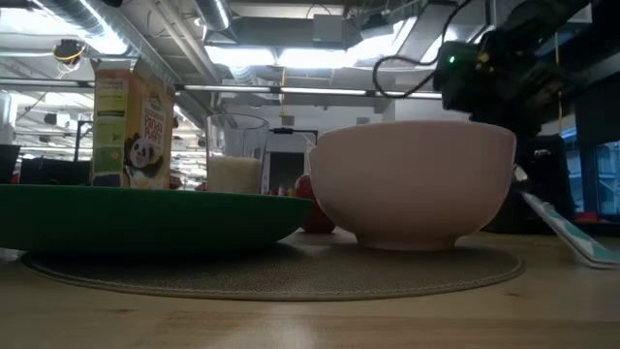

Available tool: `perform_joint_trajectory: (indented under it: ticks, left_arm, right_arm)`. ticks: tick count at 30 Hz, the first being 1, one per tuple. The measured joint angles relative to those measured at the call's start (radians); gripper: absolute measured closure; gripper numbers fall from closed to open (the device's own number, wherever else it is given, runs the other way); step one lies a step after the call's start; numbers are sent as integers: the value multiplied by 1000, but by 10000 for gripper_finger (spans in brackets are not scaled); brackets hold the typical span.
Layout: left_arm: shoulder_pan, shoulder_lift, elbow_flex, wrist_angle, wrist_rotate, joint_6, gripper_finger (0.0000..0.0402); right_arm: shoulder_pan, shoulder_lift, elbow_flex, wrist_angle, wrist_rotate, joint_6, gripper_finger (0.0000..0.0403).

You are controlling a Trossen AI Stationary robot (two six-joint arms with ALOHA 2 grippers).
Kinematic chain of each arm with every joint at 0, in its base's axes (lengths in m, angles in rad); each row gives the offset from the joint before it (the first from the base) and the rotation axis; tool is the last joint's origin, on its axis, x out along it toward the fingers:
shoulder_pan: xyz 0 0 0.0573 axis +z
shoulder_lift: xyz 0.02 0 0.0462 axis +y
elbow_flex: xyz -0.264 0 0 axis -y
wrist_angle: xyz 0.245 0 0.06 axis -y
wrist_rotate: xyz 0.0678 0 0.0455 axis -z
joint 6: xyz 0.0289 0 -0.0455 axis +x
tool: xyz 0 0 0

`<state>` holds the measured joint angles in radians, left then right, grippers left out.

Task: Arrange a breakfast setting
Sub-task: Put the blue patterned spoon to the right of the white bowl

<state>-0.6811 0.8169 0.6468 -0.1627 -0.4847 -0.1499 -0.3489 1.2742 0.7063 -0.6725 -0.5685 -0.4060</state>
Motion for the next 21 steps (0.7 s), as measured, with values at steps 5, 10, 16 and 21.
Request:
perform_joint_trajectory:
  ticks: [5, 10, 16, 21]
  left_arm:
    - [0, 0, 0, 0, 0, 3, 191]
    - [0, 0, 0, 0, -1, 3, 191]
    - [0, 0, 0, 0, -1, 3, 191]
    - [0, 0, 0, 0, -1, 3, 191]
  right_arm:
    - [-14, 100, -1, 66, -9, -62, 402]
    - [-14, 179, -1, 144, 3, -104, 402]
    - [-14, 242, -1, 166, 5, -149, 402]
    - [-11, 250, -1, 152, 10, -220, 402]
